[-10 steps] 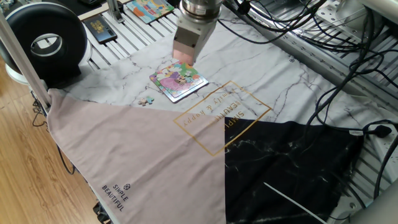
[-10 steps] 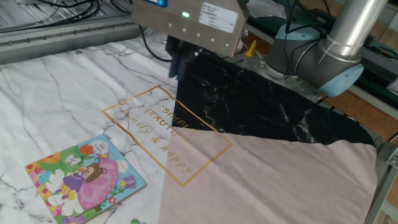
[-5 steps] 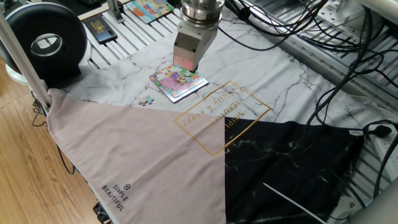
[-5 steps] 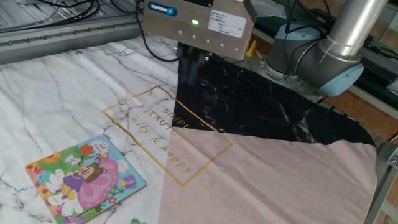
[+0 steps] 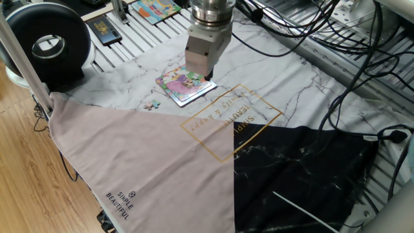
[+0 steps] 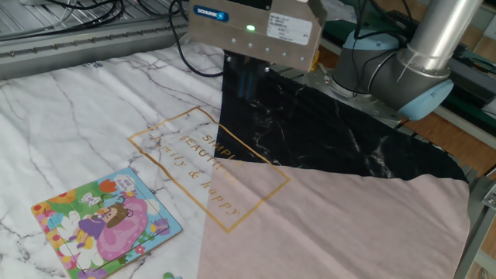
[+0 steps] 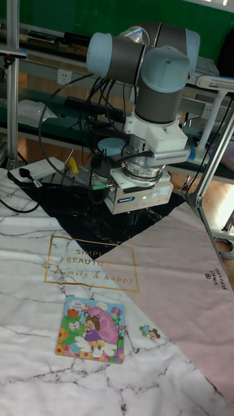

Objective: Assemble one piece of a puzzle

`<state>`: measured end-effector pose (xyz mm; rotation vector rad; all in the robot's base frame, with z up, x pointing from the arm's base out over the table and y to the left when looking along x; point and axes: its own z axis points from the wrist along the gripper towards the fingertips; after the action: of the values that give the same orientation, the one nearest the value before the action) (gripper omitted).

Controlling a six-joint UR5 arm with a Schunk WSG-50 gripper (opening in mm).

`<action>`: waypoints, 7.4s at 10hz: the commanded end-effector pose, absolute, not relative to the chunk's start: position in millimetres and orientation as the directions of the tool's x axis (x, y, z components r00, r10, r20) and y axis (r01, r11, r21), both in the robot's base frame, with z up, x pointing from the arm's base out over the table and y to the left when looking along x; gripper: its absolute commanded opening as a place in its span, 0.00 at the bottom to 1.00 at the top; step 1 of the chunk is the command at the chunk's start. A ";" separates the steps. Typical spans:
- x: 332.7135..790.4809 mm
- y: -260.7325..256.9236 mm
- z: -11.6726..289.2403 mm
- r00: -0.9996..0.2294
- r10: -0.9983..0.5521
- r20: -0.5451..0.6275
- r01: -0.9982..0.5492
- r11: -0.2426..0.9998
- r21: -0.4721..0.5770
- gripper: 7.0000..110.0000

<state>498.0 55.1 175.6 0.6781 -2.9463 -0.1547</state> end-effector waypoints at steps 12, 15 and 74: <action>641.1 101.3 139.6 -0.973 -0.224 -0.055 -0.229 0.966 0.117 0.00; 654.5 106.6 118.8 -0.971 -0.226 -0.076 -0.235 0.961 0.143 0.00; 682.0 137.0 2.6 -0.502 -0.865 -0.011 -0.865 0.501 0.017 0.36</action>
<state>679.2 143.8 6.6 1.4720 -2.7735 -0.0386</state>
